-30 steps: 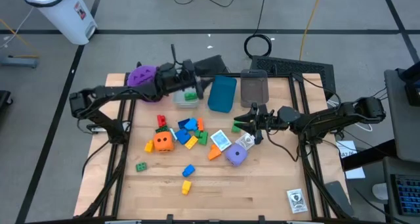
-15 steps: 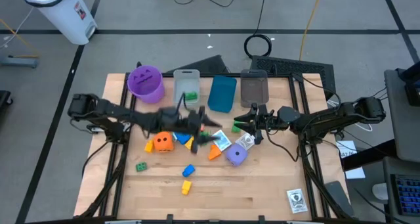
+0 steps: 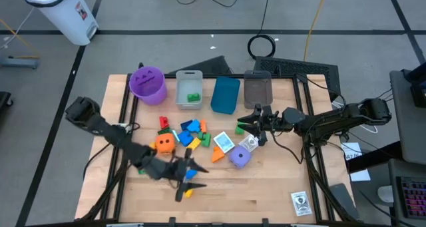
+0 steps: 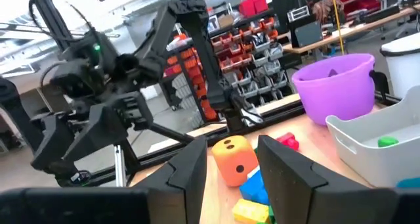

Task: Pick & Place Toys
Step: Put the dark blue game piece into the gray bin

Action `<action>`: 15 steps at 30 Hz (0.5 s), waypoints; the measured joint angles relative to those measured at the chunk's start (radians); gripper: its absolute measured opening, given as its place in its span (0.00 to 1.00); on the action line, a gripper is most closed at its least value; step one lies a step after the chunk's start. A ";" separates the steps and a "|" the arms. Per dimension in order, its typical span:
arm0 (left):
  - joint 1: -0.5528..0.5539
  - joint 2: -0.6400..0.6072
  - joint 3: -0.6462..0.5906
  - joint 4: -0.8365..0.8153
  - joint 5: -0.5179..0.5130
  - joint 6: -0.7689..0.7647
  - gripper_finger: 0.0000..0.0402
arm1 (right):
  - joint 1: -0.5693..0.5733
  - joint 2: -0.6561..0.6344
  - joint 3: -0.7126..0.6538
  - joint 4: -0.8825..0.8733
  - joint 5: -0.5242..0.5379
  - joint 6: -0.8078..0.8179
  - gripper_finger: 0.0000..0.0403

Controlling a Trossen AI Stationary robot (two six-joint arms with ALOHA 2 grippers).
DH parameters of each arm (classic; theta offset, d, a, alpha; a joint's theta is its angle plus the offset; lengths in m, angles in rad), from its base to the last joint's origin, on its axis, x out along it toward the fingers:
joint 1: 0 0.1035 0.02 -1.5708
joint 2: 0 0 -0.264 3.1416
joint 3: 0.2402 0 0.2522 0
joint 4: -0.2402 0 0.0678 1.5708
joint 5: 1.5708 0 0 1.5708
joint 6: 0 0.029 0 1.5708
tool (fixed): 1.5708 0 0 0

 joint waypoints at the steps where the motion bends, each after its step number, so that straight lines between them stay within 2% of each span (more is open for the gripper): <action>1: -0.023 0.000 -0.005 0.001 -0.039 0.003 0.57 | 0.000 0.000 0.000 0.007 0.000 0.000 0.32; 5: -0.069 0.000 -0.058 0.041 -0.132 0.003 0.57 | -0.001 0.000 0.000 0.070 0.004 -0.011 0.32; 10: -0.041 0.000 -0.215 0.259 -0.120 -0.020 0.57 | -0.014 -0.001 0.024 0.177 0.026 -0.049 0.32; 13: 0.014 0.000 -0.302 0.375 -0.116 -0.026 0.57 | -0.013 0.000 0.079 0.099 0.024 -0.086 0.32; 15: 0.049 0.000 -0.335 0.423 -0.117 -0.006 0.57 | -0.013 -0.001 0.146 -0.061 0.022 -0.114 0.32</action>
